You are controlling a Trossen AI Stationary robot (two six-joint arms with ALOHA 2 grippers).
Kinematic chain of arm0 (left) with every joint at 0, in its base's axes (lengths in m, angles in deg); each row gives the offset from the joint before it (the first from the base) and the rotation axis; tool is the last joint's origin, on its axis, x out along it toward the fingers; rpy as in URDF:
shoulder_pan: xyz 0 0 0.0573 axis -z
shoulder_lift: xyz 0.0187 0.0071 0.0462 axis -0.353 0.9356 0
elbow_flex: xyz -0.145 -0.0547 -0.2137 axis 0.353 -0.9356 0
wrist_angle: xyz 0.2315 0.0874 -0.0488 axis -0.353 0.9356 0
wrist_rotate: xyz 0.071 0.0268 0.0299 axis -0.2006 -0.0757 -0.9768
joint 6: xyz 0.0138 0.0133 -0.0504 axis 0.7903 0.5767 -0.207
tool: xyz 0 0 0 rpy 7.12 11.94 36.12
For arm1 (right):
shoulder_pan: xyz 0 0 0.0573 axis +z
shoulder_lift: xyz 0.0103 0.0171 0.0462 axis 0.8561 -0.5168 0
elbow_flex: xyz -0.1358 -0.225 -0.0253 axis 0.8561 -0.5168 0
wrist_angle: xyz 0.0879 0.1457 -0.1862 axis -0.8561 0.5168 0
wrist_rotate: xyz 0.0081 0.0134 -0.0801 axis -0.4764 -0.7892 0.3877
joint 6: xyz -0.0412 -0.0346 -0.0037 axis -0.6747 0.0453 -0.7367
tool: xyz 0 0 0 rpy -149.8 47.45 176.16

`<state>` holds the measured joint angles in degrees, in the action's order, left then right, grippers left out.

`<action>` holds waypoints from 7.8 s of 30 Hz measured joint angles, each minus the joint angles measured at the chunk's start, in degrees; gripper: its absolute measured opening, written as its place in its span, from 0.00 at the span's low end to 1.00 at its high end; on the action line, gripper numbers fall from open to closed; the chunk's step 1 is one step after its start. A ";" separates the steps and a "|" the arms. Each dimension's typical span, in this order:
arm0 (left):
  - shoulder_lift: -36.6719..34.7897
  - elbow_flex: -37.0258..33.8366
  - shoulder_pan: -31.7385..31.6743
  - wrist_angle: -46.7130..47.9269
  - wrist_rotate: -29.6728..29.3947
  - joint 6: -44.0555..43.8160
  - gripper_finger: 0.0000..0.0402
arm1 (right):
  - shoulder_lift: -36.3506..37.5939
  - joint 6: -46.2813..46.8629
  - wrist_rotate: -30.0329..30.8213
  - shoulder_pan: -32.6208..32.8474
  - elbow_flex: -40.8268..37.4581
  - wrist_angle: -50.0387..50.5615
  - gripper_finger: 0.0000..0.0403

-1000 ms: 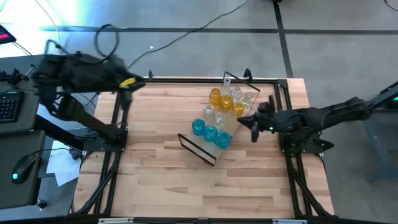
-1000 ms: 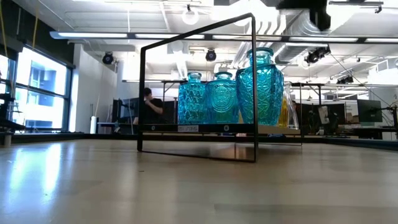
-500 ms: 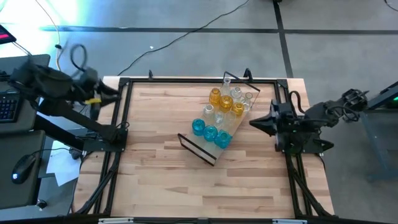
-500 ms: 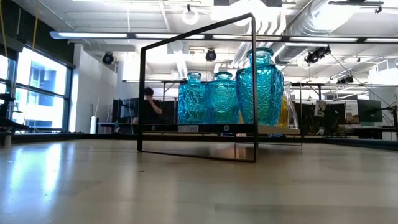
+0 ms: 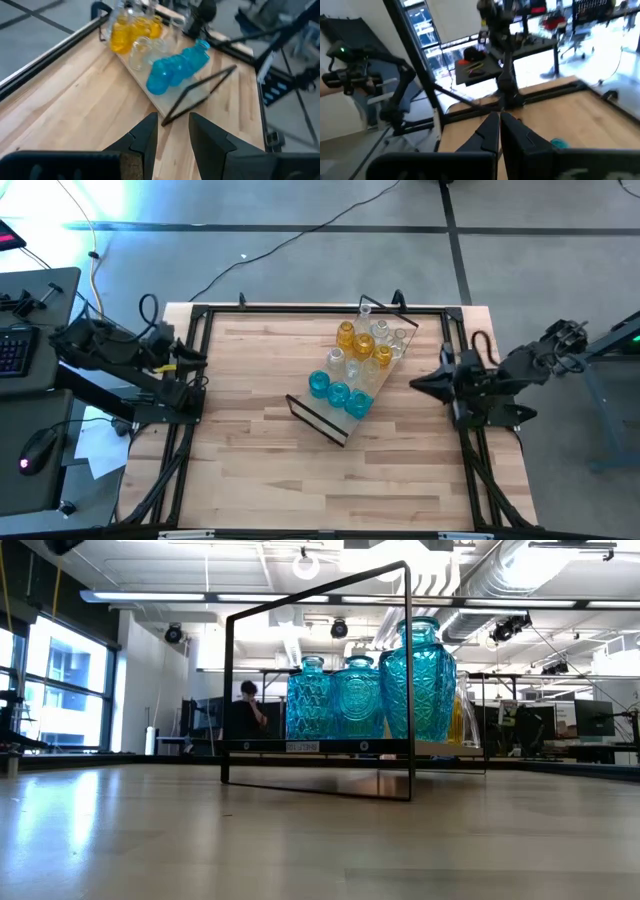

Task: Sort vases onto shelf
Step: Return to Home Position

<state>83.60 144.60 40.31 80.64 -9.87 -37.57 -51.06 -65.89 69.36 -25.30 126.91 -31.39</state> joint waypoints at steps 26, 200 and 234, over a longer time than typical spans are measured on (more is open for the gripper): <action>-10.22 -13.56 -0.04 -8.85 -2.85 4.61 0.25 | 5.50 -10.68 -1.35 -0.04 -0.04 1.11 0.00; -27.59 -64.93 -33.88 -68.61 24.29 16.84 0.25 | 43.02 -30.28 -16.90 -0.61 -59.60 -23.36 0.00; -27.59 -64.88 -33.88 -68.61 24.33 16.86 0.25 | 43.00 -30.28 -16.88 -0.59 -59.60 -23.37 0.00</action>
<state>56.02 79.71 6.43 12.03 14.46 -20.71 -8.06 -96.17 52.47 -25.89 67.31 -54.75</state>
